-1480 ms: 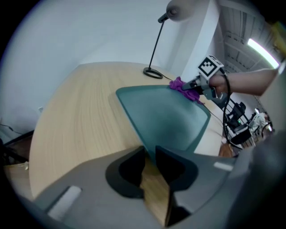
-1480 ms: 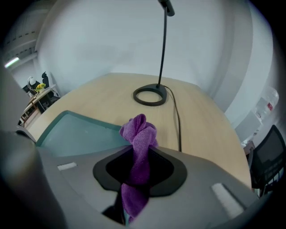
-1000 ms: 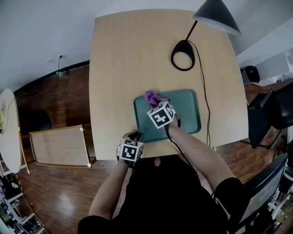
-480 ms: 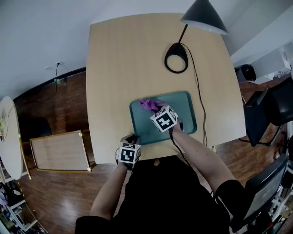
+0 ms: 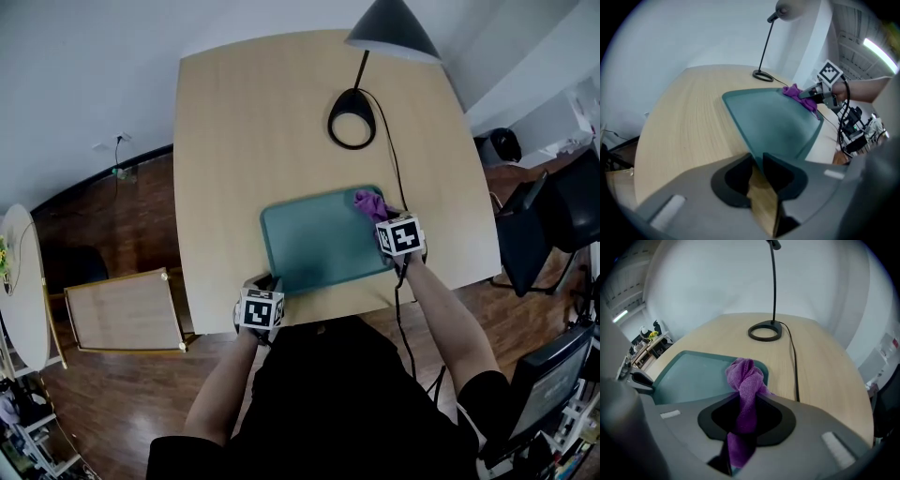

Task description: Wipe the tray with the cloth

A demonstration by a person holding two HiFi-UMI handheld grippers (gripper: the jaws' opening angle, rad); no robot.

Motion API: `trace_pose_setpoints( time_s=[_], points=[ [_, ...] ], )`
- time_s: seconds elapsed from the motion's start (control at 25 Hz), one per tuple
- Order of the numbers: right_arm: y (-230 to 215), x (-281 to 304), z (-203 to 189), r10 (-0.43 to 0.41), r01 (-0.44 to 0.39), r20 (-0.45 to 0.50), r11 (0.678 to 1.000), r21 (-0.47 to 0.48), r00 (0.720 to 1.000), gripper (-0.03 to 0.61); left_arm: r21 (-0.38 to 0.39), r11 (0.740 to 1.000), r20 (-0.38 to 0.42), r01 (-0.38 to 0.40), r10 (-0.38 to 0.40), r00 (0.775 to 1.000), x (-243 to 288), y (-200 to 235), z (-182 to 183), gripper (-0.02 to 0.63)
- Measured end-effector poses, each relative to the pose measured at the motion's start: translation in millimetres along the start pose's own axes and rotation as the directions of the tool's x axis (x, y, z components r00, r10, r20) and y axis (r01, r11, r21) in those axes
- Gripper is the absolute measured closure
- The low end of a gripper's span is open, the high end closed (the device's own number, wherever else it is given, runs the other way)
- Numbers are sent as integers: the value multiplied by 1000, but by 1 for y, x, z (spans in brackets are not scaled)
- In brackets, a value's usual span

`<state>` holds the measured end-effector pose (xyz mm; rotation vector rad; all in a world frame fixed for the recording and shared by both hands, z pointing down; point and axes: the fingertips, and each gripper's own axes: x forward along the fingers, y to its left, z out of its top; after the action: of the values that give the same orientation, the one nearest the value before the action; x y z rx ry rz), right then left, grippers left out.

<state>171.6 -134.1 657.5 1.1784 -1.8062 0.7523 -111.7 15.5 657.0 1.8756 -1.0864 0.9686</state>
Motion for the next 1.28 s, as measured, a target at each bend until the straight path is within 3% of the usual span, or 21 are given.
trace_pose_setpoints(
  time_s=[0.16, 0.28, 0.48, 0.64, 0.96, 1.28],
  points=[
    [34, 5, 3, 0, 0, 12, 1000, -23, 1000, 491, 2, 1000, 15, 7, -8, 1000, 1, -3, 1, 512],
    [103, 10, 18, 99, -97, 16, 990, -101, 995, 491, 1, 1000, 31, 19, -19, 999, 0, -3, 3, 512],
    [223, 14, 35, 252, -250, -25, 935, -251, 968, 491, 28, 999, 82, 22, -25, 996, 5, -1, 8, 511],
    [271, 13, 37, 296, -298, -57, 898, -323, 953, 491, 39, 999, 83, 21, -24, 996, 6, 1, 7, 511],
    [291, 20, 34, 375, -370, -40, 881, -297, 926, 491, 42, 999, 88, 24, -27, 996, 6, 3, 6, 509],
    [213, 6, 18, 282, -274, -1, 929, -247, 959, 491, -2, 1000, 48, 13, -13, 999, -2, 3, 4, 511]
  ],
)
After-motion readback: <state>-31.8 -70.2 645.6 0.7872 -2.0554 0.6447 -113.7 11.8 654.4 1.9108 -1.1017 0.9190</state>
